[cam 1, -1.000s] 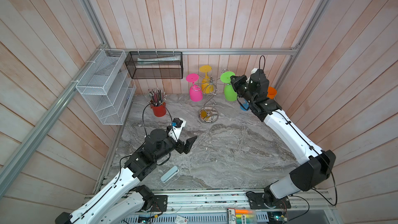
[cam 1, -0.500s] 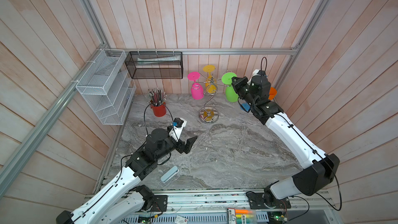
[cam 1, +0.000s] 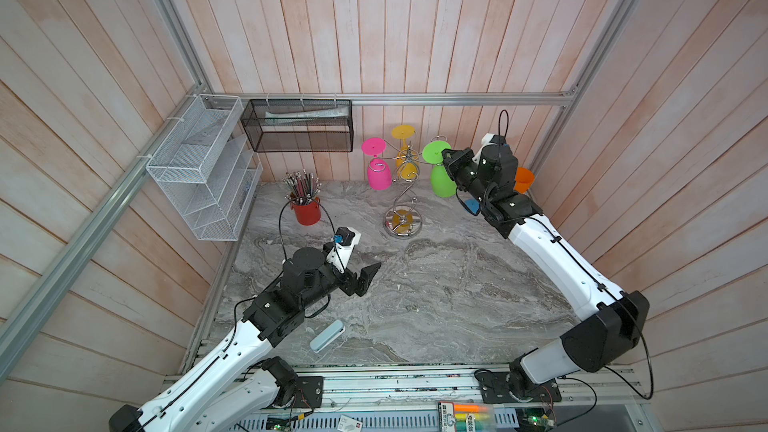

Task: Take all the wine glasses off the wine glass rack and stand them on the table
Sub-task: 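Carry the green glass with the right gripper toward the table centre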

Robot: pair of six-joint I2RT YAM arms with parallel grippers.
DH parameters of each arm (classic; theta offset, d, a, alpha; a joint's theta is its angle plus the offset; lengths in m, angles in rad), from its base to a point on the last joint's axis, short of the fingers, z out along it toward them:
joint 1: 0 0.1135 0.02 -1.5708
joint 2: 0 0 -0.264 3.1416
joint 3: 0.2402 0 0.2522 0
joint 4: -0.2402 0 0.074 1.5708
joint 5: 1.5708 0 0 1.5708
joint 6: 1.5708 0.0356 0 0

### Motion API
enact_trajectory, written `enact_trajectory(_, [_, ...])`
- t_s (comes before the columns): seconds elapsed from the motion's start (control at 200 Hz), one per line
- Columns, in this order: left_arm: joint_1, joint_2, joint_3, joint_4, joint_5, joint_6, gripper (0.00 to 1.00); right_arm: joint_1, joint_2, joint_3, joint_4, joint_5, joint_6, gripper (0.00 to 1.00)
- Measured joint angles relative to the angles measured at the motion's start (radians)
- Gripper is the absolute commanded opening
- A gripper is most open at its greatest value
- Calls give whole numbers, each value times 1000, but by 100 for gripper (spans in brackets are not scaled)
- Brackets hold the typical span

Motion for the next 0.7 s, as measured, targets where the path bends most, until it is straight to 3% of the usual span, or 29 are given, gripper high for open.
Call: enact_trajectory(0.7, [0,0,0,0,0,0,93,-22,60,37,44,-14,48,0])
